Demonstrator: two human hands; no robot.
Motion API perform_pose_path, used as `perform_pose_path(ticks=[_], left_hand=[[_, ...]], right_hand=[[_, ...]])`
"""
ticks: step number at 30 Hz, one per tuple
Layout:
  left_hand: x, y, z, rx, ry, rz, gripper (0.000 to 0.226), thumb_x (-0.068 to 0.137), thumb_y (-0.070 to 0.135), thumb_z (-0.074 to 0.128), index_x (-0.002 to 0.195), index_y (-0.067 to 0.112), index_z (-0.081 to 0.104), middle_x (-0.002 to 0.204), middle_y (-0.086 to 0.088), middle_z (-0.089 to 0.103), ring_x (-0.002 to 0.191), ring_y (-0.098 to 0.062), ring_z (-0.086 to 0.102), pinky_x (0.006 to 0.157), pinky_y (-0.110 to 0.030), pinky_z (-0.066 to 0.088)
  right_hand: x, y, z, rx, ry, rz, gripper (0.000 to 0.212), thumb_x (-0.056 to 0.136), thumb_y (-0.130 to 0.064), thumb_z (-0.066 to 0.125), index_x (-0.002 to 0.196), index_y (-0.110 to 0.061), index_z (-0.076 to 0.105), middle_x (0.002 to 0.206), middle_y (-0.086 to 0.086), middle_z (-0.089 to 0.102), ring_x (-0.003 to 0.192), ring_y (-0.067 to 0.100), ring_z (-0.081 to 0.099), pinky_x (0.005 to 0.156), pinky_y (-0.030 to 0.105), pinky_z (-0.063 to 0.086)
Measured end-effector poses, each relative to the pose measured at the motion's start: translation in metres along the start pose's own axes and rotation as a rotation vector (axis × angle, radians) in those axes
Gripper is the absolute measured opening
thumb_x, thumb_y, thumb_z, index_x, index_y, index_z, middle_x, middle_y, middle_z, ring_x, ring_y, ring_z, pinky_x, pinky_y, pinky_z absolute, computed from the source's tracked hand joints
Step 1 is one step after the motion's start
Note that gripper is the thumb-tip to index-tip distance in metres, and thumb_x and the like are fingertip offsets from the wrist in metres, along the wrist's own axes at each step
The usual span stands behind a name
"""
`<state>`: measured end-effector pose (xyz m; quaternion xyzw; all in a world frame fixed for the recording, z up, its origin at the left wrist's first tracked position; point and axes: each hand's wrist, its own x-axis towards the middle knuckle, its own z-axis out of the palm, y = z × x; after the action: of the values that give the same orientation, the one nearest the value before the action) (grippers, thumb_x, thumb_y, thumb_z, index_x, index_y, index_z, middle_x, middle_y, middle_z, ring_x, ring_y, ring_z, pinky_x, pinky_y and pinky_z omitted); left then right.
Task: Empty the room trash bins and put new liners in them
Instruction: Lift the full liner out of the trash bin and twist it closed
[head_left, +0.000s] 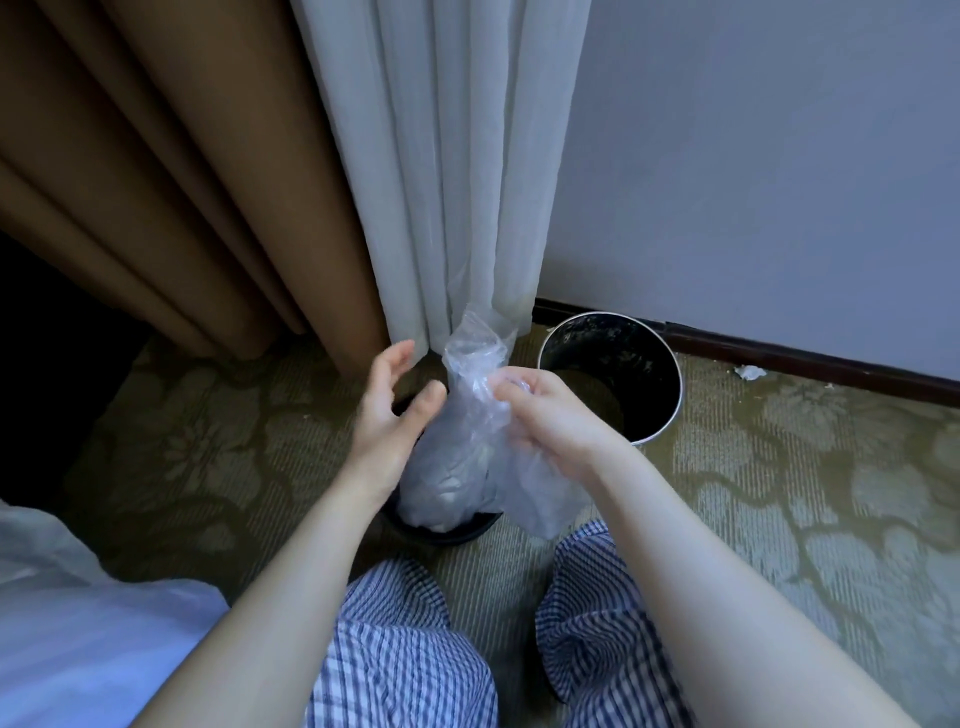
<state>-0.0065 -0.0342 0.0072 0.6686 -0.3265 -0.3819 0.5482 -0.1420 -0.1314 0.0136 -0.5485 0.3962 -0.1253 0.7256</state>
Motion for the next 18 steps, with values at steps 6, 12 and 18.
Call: perform_pose_path(ticks=[6, 12, 18], left_hand=[[-0.008, -0.004, 0.028, 0.062, -0.368, -0.072, 0.112, 0.042, 0.078, 0.074, 0.134, 0.027, 0.036, 0.130, 0.009, 0.053, 0.121, 0.003, 0.049, 0.099, -0.018, 0.041], [-0.013, -0.007, 0.041, 0.090, -0.468, -0.252, 0.039, 0.074, 0.020, 0.079, 0.103, 0.031, 0.056, 0.106, 0.010, 0.063, 0.109, -0.008, 0.058, 0.091, -0.016, 0.045], [-0.004, -0.004, 0.042, 0.094, -0.136, -0.334, 0.008, 0.093, 0.009, 0.055, 0.094, 0.018, 0.055, 0.082, 0.006, 0.055, 0.084, -0.010, 0.054, 0.058, -0.006, 0.042]], right_hand=[[-0.005, -0.007, -0.008, 0.092, -0.123, 0.015, 0.026, 0.098, -0.014, 0.048, 0.079, -0.014, 0.066, 0.075, 0.011, 0.058, 0.061, 0.015, 0.048, 0.054, 0.023, 0.035], [0.003, -0.003, 0.005, -0.034, 0.098, -0.096, 0.019, 0.093, -0.010, 0.055, 0.074, -0.011, 0.058, 0.066, -0.002, 0.053, 0.058, 0.002, 0.049, 0.056, 0.013, 0.040], [0.011, -0.003, -0.002, -0.192, 0.182, -0.192, 0.013, 0.091, -0.013, 0.061, 0.100, -0.004, 0.064, 0.084, 0.007, 0.061, 0.074, 0.006, 0.053, 0.065, 0.012, 0.042]])
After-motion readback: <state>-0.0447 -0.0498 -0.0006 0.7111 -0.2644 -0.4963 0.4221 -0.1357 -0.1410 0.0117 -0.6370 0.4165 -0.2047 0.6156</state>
